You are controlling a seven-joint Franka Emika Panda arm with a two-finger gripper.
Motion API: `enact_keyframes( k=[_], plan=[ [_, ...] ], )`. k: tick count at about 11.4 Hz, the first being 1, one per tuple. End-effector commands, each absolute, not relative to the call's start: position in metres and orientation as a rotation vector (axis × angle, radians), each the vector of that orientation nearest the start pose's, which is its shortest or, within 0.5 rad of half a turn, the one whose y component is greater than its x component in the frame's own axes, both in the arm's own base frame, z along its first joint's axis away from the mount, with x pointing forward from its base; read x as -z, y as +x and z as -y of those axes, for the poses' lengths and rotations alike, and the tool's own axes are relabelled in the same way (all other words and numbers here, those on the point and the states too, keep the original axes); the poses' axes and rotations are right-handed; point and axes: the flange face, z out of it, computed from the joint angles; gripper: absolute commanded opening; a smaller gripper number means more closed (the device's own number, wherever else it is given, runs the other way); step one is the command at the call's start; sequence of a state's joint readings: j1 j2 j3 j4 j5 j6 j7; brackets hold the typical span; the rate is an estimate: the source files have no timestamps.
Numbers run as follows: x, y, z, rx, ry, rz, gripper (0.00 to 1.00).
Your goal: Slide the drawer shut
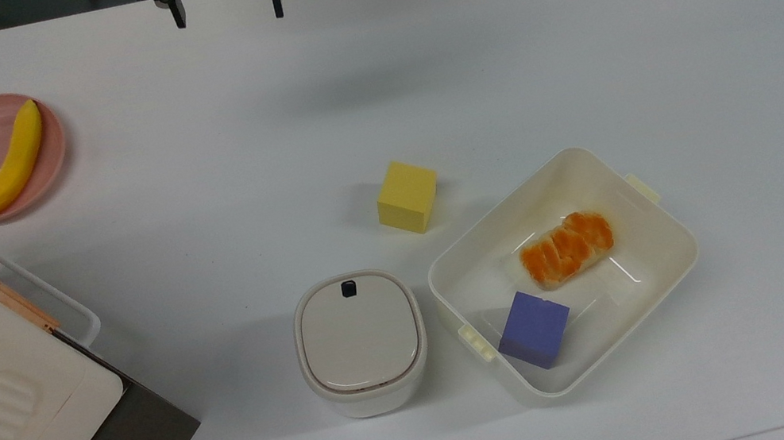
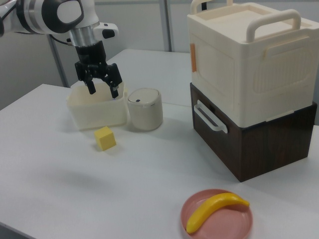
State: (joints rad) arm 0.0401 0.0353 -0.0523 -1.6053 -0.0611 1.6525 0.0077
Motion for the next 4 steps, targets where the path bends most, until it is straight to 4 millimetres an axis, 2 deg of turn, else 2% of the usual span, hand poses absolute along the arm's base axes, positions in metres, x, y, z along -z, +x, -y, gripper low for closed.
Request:
enact_keyframes(
  k=[1,4],
  plan=[
    [-0.597,0.5639,0.0151,0.011,-3.191,-0.011,1.0],
    [-0.5959,0.5649,0.0142,0.016,-3.191,-0.011,1.0]
  ],
)
